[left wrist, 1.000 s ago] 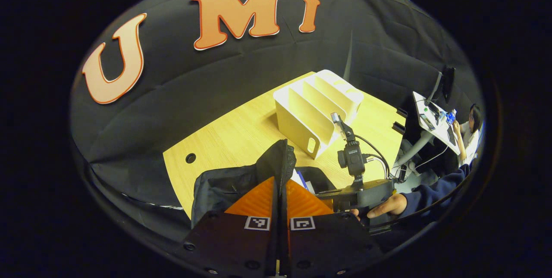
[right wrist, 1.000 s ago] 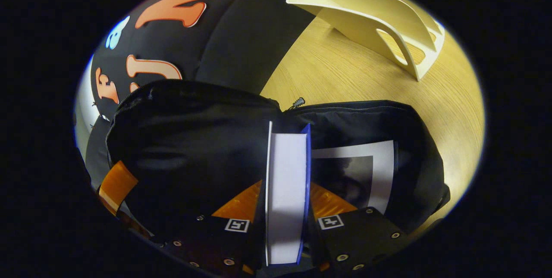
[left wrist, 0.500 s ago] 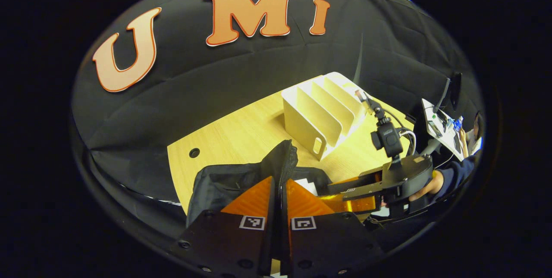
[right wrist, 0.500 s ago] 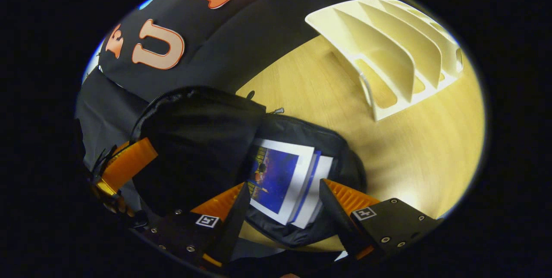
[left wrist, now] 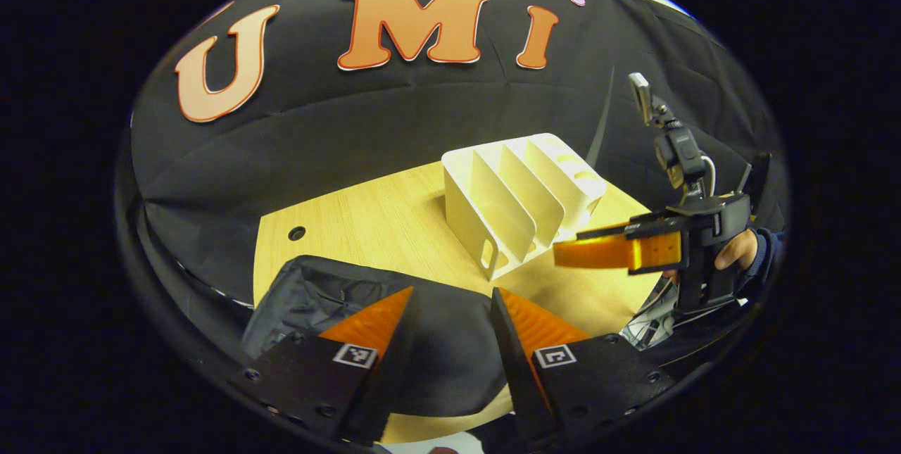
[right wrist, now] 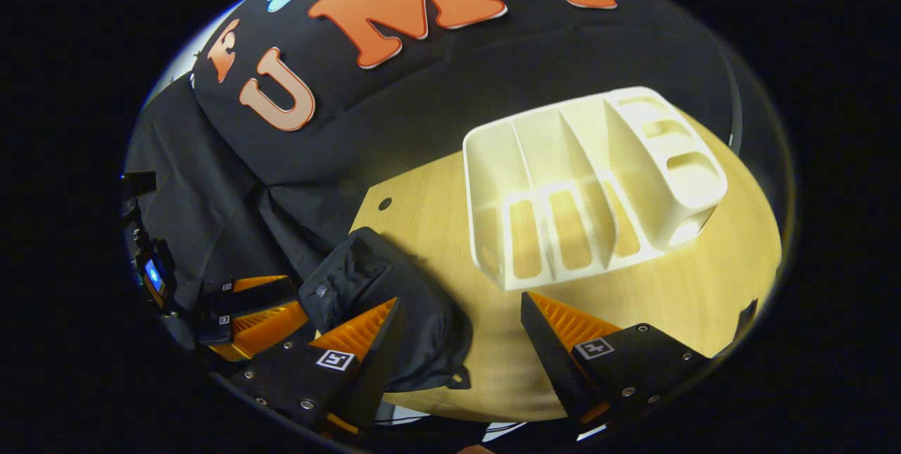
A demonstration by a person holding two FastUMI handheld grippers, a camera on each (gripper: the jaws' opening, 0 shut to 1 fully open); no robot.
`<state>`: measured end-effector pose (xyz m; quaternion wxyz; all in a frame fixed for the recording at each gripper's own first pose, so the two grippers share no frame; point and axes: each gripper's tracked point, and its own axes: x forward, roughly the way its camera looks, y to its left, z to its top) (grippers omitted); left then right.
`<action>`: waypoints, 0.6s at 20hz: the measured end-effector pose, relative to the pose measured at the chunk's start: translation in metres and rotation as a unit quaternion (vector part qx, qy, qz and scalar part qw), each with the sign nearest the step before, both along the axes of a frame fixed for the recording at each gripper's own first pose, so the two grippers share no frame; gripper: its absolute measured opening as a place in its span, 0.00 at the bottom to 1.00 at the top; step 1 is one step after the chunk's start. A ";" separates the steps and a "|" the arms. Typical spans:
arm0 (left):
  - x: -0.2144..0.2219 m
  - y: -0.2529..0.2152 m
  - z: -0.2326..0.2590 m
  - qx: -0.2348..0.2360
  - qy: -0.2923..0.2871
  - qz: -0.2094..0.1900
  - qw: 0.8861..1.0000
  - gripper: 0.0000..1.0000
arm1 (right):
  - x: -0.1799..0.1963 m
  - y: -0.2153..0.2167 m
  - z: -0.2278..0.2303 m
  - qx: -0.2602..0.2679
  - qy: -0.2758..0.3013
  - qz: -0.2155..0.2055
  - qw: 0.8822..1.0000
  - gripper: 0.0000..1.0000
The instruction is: Open the schoolbag, grab two books from the bookshelf and put them into the schoolbag.
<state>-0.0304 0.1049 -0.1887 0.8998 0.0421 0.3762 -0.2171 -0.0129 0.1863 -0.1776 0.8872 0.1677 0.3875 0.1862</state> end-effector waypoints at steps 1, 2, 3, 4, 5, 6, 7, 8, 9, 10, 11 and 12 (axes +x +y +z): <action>0.004 -0.009 0.005 -0.009 -0.009 0.016 1.000 0.76 | 0.006 -0.014 0.010 -0.007 -0.020 -0.001 1.000 0.98; 0.010 -0.018 0.015 -0.020 -0.028 0.033 0.999 0.81 | 0.013 -0.026 0.020 -0.012 -0.036 0.000 0.999 0.98; 0.015 -0.028 0.026 -0.031 -0.045 0.049 0.997 0.87 | 0.018 -0.041 0.033 -0.015 -0.054 0.000 0.998 0.97; 0.021 -0.041 0.038 -0.040 -0.067 0.066 0.995 0.88 | 0.025 -0.052 0.046 -0.018 -0.077 0.002 0.997 0.97; 0.025 -0.054 0.049 -0.052 -0.087 0.081 0.992 0.90 | 0.037 -0.059 0.059 -0.027 -0.105 0.001 0.994 0.97; 0.032 -0.062 0.059 -0.058 -0.112 0.098 0.987 0.94 | 0.047 -0.065 0.072 -0.040 -0.130 0.005 0.991 0.97; 0.039 -0.069 0.065 -0.066 -0.136 0.114 0.982 0.98 | 0.054 -0.072 0.085 -0.053 -0.156 0.009 0.986 0.97; 0.041 -0.078 0.074 -0.074 -0.152 0.129 0.977 0.98 | 0.060 -0.075 0.101 -0.060 -0.183 0.016 0.981 0.97; 0.042 -0.084 0.082 -0.078 -0.167 0.145 0.972 0.97 | 0.064 -0.078 0.115 -0.065 -0.204 0.016 0.977 0.97; 0.042 -0.090 0.087 -0.081 -0.179 0.157 0.968 0.97 | 0.067 -0.079 0.126 -0.063 -0.222 0.019 0.973 0.97; 0.044 -0.093 0.095 -0.082 -0.191 0.169 0.963 0.97 | 0.068 -0.081 0.134 -0.063 -0.237 0.019 0.969 0.97; 0.048 -0.099 0.105 -0.083 -0.204 0.175 0.959 0.97 | 0.069 -0.084 0.137 -0.069 -0.244 0.020 0.967 0.97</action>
